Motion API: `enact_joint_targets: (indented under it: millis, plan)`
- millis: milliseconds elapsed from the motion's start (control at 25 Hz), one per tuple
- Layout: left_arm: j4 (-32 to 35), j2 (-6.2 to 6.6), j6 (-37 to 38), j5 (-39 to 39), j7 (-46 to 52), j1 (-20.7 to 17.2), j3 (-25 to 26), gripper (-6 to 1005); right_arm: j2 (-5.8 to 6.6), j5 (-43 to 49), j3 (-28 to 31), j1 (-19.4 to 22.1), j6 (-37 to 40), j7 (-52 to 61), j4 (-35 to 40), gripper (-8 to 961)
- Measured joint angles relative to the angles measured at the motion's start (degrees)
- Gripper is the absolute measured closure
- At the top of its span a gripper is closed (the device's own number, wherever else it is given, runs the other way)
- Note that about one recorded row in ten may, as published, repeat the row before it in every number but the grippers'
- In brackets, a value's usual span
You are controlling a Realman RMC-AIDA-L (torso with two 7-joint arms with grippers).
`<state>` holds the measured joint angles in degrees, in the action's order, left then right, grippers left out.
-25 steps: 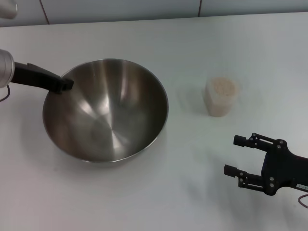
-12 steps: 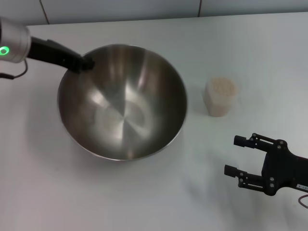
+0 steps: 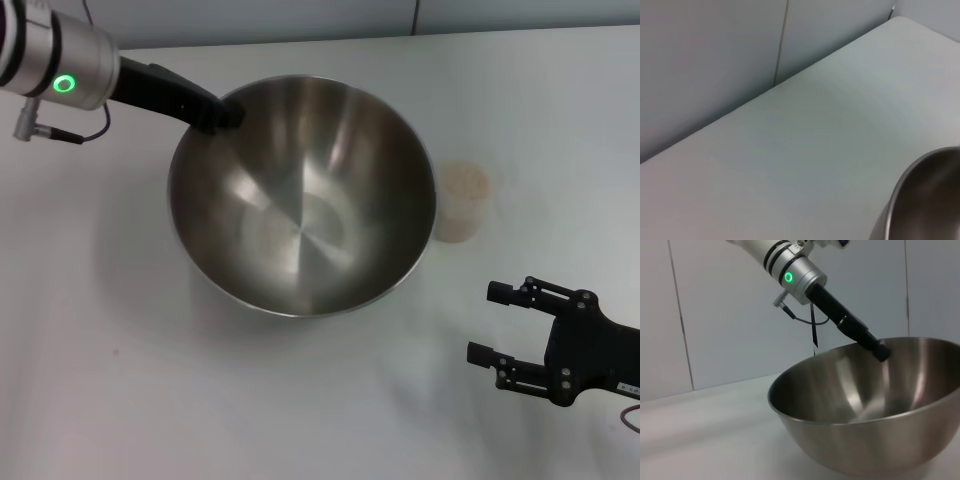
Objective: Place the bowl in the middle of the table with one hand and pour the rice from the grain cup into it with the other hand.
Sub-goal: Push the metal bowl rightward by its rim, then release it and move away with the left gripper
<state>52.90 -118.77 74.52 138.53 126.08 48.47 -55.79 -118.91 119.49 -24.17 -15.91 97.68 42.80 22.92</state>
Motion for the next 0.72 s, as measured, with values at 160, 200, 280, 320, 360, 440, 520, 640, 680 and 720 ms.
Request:
enact_joint_targets:
  millis: [160, 200, 280, 320, 360, 440, 520, 640, 680, 720]
  plan:
    - [-1.23, -0.01, -0.81, -0.1, -0.61, 1.09, -0.04, 962, 0.0, -0.07, 0.05, 0.07, -0.01, 0.0, -0.19, 211]
    - [-1.7, -0.02, -1.0, -0.11, -0.74, 1.33, -0.04, 963, 0.0, -0.09, 0.07, 0.08, -0.01, 0.0, -0.21, 211]
    - [-2.51, -0.03, -1.38, -0.11, -0.96, 1.59, -0.04, 963, 0.0, -0.17, 0.1, 0.09, -0.03, 0.0, -0.25, 211]
    - [-2.56, -0.03, -1.49, -0.11, -0.99, 1.6, -0.04, 963, 0.0, -0.17, 0.1, 0.09, -0.03, 0.0, -0.25, 211]
    - [-2.58, -0.04, -1.59, -0.11, -1.0, 1.6, -0.04, 963, 0.0, -0.17, 0.1, 0.1, -0.05, 0.0, -0.25, 211]
    - [-2.66, -0.05, -1.69, -0.11, -1.02, 1.61, -0.03, 963, 0.0, -0.17, 0.09, 0.1, -0.1, 0.0, -0.25, 211]
    - [-2.89, -0.06, -2.18, -0.11, -1.09, 1.53, -0.08, 963, 0.0, -0.17, 0.09, 0.09, -0.14, 0.0, -0.25, 211]
    - [-4.36, -0.06, -3.58, -0.11, -1.71, 1.24, -0.43, 963, 0.0, -0.17, 0.09, 0.09, -0.14, 0.0, -0.26, 211]
    - [-5.1, -0.06, -4.04, -0.11, -2.02, 1.21, -0.5, 963, 0.0, -0.17, 0.09, 0.09, -0.13, 0.0, -0.26, 211]
    - [-6.17, -0.06, -4.72, -0.11, -2.43, 1.18, -0.51, 963, 0.0, -0.17, 0.09, 0.1, -0.12, 0.0, -0.25, 211]
